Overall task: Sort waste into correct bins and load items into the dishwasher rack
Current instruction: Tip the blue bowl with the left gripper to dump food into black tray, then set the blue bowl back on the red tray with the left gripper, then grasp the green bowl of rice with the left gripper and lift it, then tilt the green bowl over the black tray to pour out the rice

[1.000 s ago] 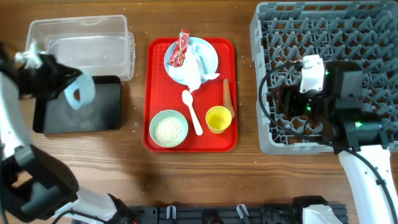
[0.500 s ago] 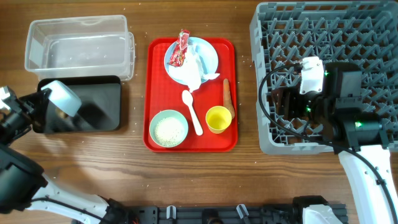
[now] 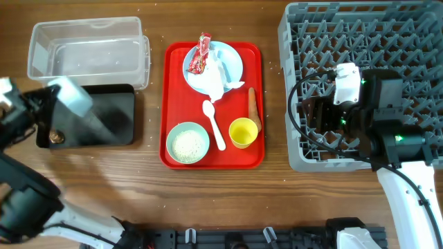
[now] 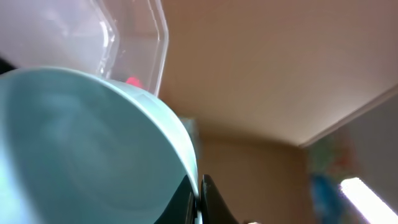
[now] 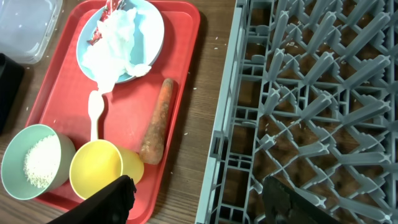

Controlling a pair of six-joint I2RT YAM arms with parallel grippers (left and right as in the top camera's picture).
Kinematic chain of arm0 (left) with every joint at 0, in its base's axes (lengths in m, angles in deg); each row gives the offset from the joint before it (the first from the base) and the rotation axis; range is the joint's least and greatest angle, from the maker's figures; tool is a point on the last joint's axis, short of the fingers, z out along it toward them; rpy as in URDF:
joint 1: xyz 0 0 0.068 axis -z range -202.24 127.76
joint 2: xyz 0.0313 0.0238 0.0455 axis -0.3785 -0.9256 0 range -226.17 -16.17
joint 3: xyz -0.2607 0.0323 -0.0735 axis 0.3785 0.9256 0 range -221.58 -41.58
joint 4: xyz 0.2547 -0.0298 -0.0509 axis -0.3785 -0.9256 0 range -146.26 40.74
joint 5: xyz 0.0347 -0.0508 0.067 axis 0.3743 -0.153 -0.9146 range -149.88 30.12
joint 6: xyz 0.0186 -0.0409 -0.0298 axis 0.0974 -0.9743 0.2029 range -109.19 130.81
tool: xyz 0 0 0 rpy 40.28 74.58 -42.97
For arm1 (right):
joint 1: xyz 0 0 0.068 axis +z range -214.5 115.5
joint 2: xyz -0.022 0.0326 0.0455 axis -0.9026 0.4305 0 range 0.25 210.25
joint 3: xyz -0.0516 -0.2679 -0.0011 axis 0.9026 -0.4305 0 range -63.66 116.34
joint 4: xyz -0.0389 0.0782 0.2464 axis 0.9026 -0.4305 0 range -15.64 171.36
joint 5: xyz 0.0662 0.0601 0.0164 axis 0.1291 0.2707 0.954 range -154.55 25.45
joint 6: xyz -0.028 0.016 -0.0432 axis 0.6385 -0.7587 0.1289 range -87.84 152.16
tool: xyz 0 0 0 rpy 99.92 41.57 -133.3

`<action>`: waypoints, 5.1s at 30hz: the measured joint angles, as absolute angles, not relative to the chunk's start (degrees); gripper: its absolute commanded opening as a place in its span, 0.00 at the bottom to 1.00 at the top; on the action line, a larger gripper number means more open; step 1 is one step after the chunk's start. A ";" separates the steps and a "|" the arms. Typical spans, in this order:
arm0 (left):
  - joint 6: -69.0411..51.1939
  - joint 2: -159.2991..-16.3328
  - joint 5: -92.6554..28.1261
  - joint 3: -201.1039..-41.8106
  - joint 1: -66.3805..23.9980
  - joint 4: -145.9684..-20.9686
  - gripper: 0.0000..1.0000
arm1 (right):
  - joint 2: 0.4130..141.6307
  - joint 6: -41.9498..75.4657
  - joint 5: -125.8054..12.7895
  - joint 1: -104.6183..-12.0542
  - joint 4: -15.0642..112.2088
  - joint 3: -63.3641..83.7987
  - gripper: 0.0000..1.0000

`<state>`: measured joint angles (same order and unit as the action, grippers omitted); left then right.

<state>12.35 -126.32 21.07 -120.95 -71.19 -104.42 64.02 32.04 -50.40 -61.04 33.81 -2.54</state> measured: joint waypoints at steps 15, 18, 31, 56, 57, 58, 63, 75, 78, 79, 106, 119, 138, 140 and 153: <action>7.17 -107.85 -42.17 -123.95 -12.61 -104.64 0.04 | 64.04 32.06 -50.38 -60.99 34.18 -2.54 0.69; 4.75 -111.91 -53.66 -123.93 -0.74 -104.42 0.04 | 64.06 32.06 -50.38 -60.99 34.18 -2.54 0.69; -2.05 -124.57 -74.38 -123.93 7.65 -100.18 0.14 | 64.06 32.06 -50.38 -60.99 33.76 -2.54 0.69; -17.70 -122.32 -59.30 -124.04 11.82 -114.65 0.65 | 64.17 32.06 -50.40 -60.99 32.61 -2.54 0.70; -17.46 -122.32 -59.30 -123.14 12.81 -114.08 0.65 | 64.17 32.06 -50.40 -60.99 32.34 -2.54 0.73; -17.31 -122.32 -59.35 -121.92 14.18 -113.36 0.65 | 64.17 32.06 -50.40 -60.99 32.06 -2.54 0.74; -17.17 -122.32 -61.71 -118.05 15.91 -109.29 0.52 | 64.17 32.08 -50.44 -60.99 31.01 -2.54 0.75; -16.72 -122.32 -63.21 -108.65 14.86 -100.70 0.04 | 64.19 32.06 -50.46 -60.99 30.55 -2.54 0.75; -16.69 -122.32 -61.07 -110.79 14.77 -103.48 0.04 | 64.19 32.06 -50.46 -60.99 30.64 -2.54 0.75; -16.72 -122.27 -60.26 -112.32 14.75 -105.31 0.04 | 64.19 32.06 -50.46 -60.99 30.77 -2.54 0.75; 9.05 -116.00 -18.12 -125.13 -45.44 -112.66 0.04 | 64.24 32.06 -50.49 -60.99 32.96 -2.54 0.75; 20.42 -129.75 17.92 -125.13 -64.09 -113.34 0.04 | 64.24 32.06 -50.51 -60.99 32.93 -2.54 0.75; 5.27 -129.75 28.54 -125.13 -69.03 -113.36 0.04 | 64.24 32.06 -50.51 -60.99 32.93 -2.54 0.75; 3.17 -129.75 28.54 -125.13 -69.03 -113.45 0.04 | 64.24 32.06 -50.51 -60.99 32.93 -2.54 0.75; 6.06 -129.73 20.76 -125.13 -66.71 -116.83 0.04 | 64.24 32.06 -50.51 -60.99 32.85 -2.54 0.75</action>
